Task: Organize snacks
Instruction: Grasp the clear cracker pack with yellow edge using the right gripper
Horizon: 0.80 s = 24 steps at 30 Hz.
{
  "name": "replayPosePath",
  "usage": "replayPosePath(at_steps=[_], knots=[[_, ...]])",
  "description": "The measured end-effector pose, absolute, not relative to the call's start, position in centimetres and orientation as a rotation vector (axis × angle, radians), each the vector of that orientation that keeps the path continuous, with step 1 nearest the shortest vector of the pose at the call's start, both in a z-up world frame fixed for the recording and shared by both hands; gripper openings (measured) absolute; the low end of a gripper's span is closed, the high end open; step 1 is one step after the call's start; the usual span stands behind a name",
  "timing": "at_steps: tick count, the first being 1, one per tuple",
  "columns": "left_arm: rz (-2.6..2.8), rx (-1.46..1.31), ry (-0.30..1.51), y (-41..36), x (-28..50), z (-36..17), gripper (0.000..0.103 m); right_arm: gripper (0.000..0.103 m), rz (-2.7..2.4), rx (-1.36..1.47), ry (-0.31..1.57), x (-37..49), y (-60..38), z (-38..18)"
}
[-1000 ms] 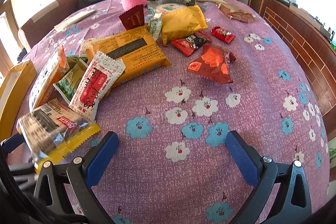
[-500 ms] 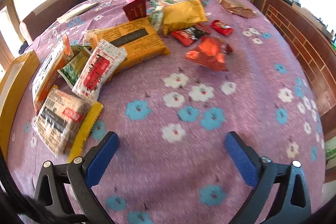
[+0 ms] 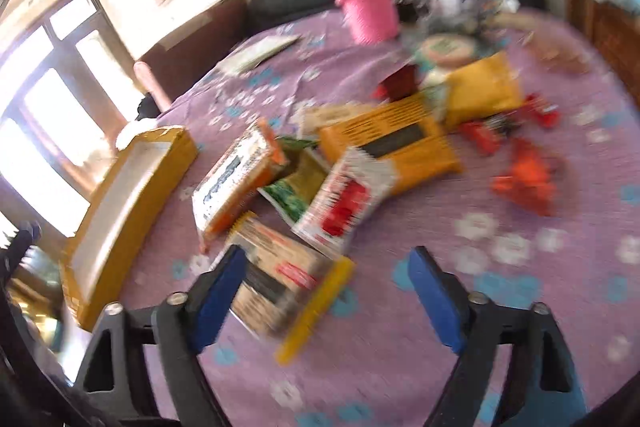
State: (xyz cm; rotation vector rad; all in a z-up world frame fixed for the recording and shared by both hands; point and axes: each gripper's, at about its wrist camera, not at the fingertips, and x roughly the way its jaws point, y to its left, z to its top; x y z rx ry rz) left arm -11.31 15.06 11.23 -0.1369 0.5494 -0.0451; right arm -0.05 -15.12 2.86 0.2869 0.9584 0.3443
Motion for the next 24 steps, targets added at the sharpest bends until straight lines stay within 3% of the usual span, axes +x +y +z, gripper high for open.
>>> replayPosePath(at_steps=[8,13,24], knots=[[-0.076,-0.151,0.56,15.7,-10.8,10.5,0.103,0.075,0.568,0.201,1.087,-1.9,-10.4,1.8],[-0.126,-0.195,0.619,15.8,-9.6,9.4,0.103,0.086,0.459,-0.042,0.969,-4.6,-7.3,3.8],[-0.311,-0.182,0.703,15.2,-6.1,10.8,0.103,0.09,0.499,-0.274,1.011,-2.6,-1.2,1.2]])
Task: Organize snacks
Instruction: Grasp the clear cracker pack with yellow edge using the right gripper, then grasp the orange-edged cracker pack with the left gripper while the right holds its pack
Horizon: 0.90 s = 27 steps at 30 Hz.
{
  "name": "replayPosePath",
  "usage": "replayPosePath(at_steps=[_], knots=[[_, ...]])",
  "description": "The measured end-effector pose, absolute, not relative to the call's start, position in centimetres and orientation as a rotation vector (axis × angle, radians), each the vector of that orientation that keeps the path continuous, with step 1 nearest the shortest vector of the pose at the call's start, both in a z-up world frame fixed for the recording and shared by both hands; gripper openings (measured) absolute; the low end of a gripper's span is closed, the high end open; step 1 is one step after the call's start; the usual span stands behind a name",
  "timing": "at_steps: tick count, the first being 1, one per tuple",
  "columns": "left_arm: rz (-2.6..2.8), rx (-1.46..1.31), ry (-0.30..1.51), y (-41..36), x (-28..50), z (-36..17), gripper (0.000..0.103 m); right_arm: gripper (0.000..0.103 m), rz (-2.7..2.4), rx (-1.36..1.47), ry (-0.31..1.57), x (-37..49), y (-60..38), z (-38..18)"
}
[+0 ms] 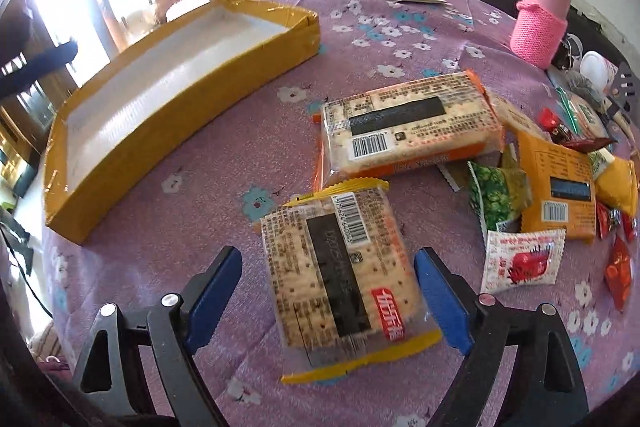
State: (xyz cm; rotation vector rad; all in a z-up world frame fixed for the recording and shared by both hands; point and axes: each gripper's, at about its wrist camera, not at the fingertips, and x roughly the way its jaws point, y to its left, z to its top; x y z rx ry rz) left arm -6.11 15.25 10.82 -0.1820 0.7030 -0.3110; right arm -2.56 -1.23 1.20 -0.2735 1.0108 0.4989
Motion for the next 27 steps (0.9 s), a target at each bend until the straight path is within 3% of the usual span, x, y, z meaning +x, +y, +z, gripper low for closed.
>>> replayPosePath(at_steps=[3,4,14,18,27], knots=[[-0.34,-0.111,0.753,13.3,-3.5,10.4,0.103,0.074,0.472,-0.244,1.017,-2.6,-1.6,0.9],[-0.352,-0.085,0.773,12.5,-2.6,10.0,0.103,0.073,0.473,-0.214,1.019,-2.8,-2.1,1.1],[-0.466,0.067,0.859,5.5,4.1,5.9,0.103,0.073,0.452,0.03,1.024,-6.2,-9.0,1.4],[-0.494,0.189,0.81,3.3,4.9,5.4,0.103,0.073,0.468,0.055,1.026,-6.1,-9.5,1.3],[-0.493,0.382,0.894,-0.8,5.5,2.2,0.102,0.072,0.485,0.082,1.005,-5.7,-10.0,1.0]])
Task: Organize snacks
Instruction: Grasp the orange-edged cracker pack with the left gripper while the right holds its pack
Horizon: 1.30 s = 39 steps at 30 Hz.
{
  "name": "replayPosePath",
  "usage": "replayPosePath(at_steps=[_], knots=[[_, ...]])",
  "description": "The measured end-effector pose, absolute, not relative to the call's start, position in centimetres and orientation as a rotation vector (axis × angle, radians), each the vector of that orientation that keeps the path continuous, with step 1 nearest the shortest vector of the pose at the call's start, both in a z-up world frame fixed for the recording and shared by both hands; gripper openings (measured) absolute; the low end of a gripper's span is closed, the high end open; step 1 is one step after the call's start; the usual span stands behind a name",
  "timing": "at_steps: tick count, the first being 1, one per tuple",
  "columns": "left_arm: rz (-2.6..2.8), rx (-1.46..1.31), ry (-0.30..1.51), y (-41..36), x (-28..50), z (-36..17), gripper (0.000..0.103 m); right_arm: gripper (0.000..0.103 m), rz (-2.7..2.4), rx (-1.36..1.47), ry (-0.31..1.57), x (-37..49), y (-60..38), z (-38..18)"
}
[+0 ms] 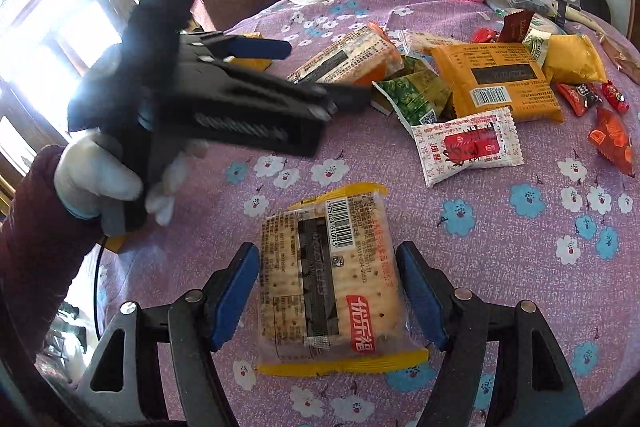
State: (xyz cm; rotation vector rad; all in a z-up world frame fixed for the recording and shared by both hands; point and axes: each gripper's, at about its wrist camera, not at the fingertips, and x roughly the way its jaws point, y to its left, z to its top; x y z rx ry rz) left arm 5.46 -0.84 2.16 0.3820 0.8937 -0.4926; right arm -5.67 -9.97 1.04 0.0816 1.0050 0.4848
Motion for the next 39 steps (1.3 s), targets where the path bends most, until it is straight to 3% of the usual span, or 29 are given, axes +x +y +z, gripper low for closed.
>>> replayPosePath(at_steps=[1,2,12,13,14,17,22,24,27,29,31,39], knots=[[-0.475,0.389,0.926,-1.0,5.7,1.8,0.088,0.072,0.487,0.08,1.004,-5.9,-10.1,1.0],[-0.475,0.385,0.953,-1.1,5.8,1.5,0.067,0.072,0.487,0.076,1.003,-5.9,-10.1,1.0],[-0.394,0.154,0.959,3.2,4.2,3.4,0.047,0.075,0.412,-0.098,0.997,-6.4,-7.5,0.9],[-0.398,0.125,0.948,3.9,3.4,4.0,0.029,0.071,0.397,-0.112,0.994,-6.5,-7.3,0.9],[-0.386,0.107,0.941,4.5,2.9,4.4,0.022,0.071,0.382,-0.125,0.99,-6.6,-7.1,1.0],[-0.385,0.037,0.901,6.5,1.6,5.7,0.017,0.07,0.369,-0.101,0.979,-6.9,-7.3,1.1],[-0.405,0.007,0.913,7.6,0.6,5.9,0.017,0.07,0.396,-0.053,0.988,-7.6,-7.2,1.4],[-0.396,0.026,0.92,7.3,1.0,5.4,0.022,0.07,0.396,-0.05,0.999,-7.6,-6.9,1.3],[-0.43,0.041,0.939,6.5,1.3,4.6,0.043,0.07,0.385,-0.049,1.005,-7.4,-6.9,1.3],[-0.431,0.055,0.944,5.8,1.4,4.2,0.065,0.07,0.387,-0.025,1.005,-7.5,-7.2,1.5],[-0.411,0.089,0.951,4.8,1.6,3.6,0.073,0.07,0.392,-0.011,1.009,-7.6,-7.5,1.5],[-0.394,0.227,1.001,0.0,2.8,0.5,0.07,0.07,0.409,0.016,1.017,-7.9,-8.0,1.4]])
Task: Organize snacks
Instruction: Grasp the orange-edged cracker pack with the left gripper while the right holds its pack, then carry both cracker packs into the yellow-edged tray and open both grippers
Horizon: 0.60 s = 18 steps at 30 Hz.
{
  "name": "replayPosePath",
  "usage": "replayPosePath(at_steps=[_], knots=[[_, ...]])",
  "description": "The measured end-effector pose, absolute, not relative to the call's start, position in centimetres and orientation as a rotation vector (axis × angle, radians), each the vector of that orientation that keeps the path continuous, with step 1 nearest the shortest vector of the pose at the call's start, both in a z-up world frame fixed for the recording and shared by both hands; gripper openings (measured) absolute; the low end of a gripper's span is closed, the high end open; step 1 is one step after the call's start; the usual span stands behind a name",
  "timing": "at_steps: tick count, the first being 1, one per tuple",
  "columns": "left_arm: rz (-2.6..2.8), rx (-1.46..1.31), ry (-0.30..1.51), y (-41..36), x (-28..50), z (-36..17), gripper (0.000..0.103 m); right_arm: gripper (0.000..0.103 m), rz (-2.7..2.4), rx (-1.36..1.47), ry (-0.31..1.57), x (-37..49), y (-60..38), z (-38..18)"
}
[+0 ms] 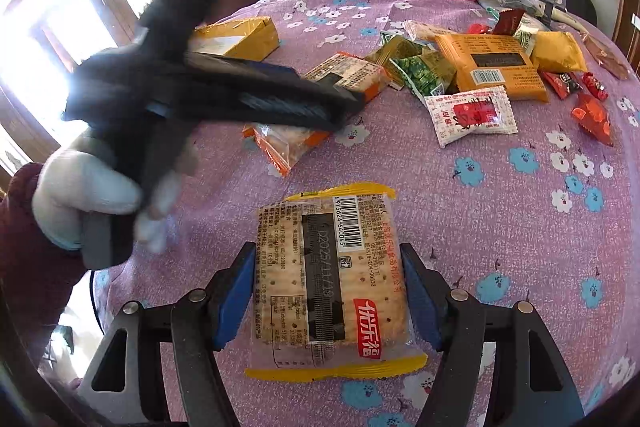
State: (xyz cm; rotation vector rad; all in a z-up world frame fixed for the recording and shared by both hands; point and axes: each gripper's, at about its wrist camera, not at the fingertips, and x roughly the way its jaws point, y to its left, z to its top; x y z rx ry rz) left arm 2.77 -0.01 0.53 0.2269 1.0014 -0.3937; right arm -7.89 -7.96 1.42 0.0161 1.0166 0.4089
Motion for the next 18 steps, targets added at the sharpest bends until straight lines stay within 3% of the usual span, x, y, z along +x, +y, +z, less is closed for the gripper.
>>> replayPosePath(at_steps=[2,8,18], knots=[[-0.363,0.213,1.006,0.1,2.9,0.7,0.054,0.07,0.412,0.024,1.009,-8.0,-8.2,1.6],[-0.348,0.116,1.004,2.7,1.6,1.9,0.054,0.07,0.434,0.056,0.978,-8.3,-9.0,2.5],[-0.234,-0.108,0.879,14.3,-4.6,9.3,0.054,0.07,0.539,0.088,0.923,-8.1,-6.8,6.4]])
